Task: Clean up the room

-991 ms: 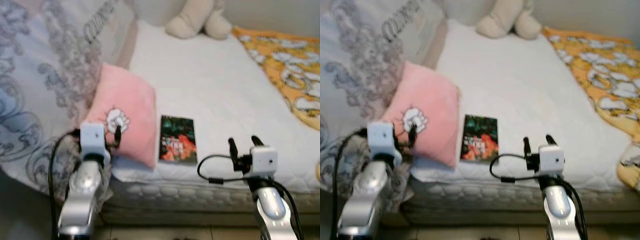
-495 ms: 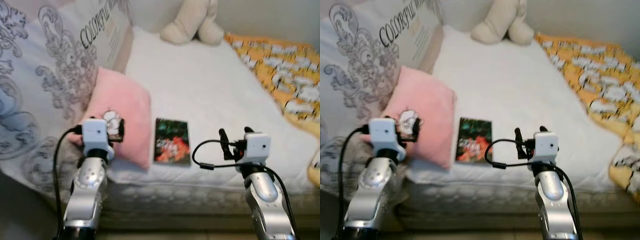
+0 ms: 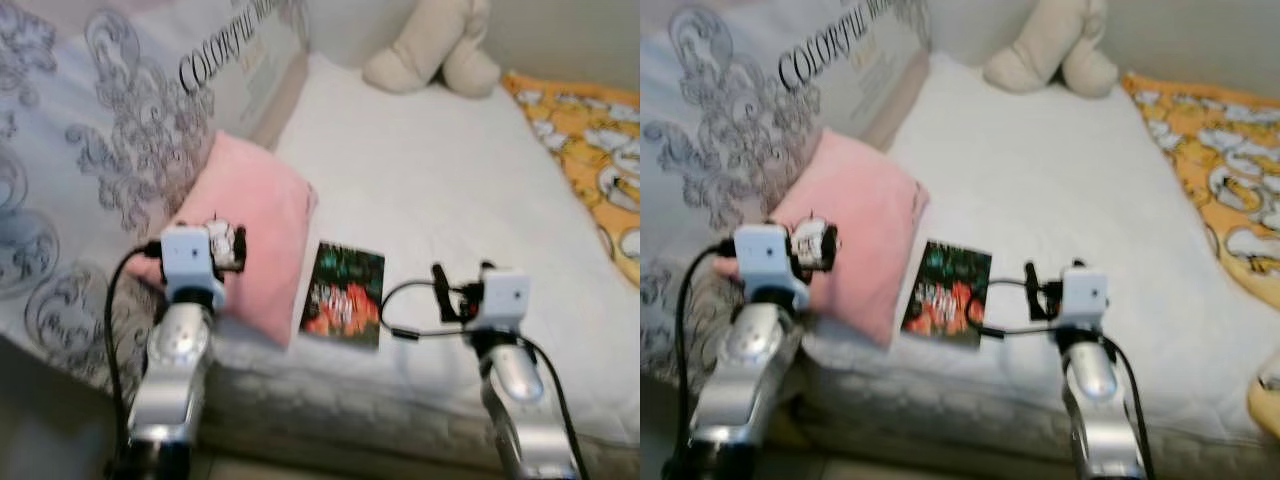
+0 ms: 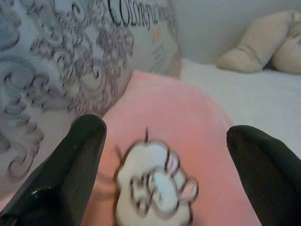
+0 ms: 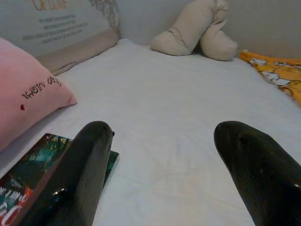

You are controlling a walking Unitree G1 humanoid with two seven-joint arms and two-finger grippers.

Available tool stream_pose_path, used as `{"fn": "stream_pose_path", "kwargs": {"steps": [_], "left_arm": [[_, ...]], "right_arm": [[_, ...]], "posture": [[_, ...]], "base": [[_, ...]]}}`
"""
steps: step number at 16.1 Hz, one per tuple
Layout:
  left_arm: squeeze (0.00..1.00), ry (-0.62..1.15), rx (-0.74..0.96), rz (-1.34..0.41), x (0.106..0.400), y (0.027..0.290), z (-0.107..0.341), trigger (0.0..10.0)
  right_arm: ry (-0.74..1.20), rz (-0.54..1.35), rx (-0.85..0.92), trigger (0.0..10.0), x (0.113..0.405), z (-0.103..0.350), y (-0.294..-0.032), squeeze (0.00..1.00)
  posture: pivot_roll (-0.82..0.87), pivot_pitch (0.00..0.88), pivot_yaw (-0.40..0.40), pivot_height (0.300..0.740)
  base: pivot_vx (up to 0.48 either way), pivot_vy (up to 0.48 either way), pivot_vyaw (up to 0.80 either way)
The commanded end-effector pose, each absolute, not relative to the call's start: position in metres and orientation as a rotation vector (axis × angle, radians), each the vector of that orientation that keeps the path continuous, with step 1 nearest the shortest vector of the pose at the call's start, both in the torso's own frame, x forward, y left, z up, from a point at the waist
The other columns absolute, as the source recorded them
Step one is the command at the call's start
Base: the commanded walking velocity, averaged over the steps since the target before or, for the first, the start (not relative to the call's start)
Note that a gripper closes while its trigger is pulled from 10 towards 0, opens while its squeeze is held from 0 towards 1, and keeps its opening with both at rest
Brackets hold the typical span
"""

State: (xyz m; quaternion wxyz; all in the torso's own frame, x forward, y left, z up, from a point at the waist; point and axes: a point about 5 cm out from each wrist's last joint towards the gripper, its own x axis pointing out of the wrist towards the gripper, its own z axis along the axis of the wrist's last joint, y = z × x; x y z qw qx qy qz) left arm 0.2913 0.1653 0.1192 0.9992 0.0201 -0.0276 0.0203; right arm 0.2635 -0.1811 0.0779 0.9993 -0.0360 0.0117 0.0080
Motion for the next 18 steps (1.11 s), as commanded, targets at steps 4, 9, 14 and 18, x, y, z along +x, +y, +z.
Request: {"fn": "stream_pose_path", "kwargs": {"steps": [4,9,14,18], "left_arm": [[0.0,-0.082,0.029,-0.035,0.294,0.149,0.124,10.0],[0.0,-0.103,0.006,-0.075,0.291,0.144,0.126,10.0],[0.0,-0.107,0.005,-0.091,0.291,0.141,0.127,10.0],[0.0,-0.112,0.014,-0.118,0.291,0.137,0.127,10.0]], "right_arm": [[0.024,0.005,-0.086,10.0,0.264,0.078,-0.188,0.0],[0.028,0.007,-0.094,10.0,0.265,0.076,-0.187,0.0],[0.049,0.009,-0.112,10.0,0.265,0.074,-0.187,0.0],[0.031,0.027,-0.121,10.0,0.268,0.077,-0.185,0.0]], "posture": [[-0.03,0.0,-0.028,0.74],[-0.03,0.0,-0.025,0.74],[-0.03,0.0,-0.025,0.714],[-0.03,0.0,-0.026,0.71]], "base": [[0.396,-0.268,0.0],[0.328,-0.344,0.0],[0.108,-0.157,-0.17],[0.0,-0.102,0.0]]}}
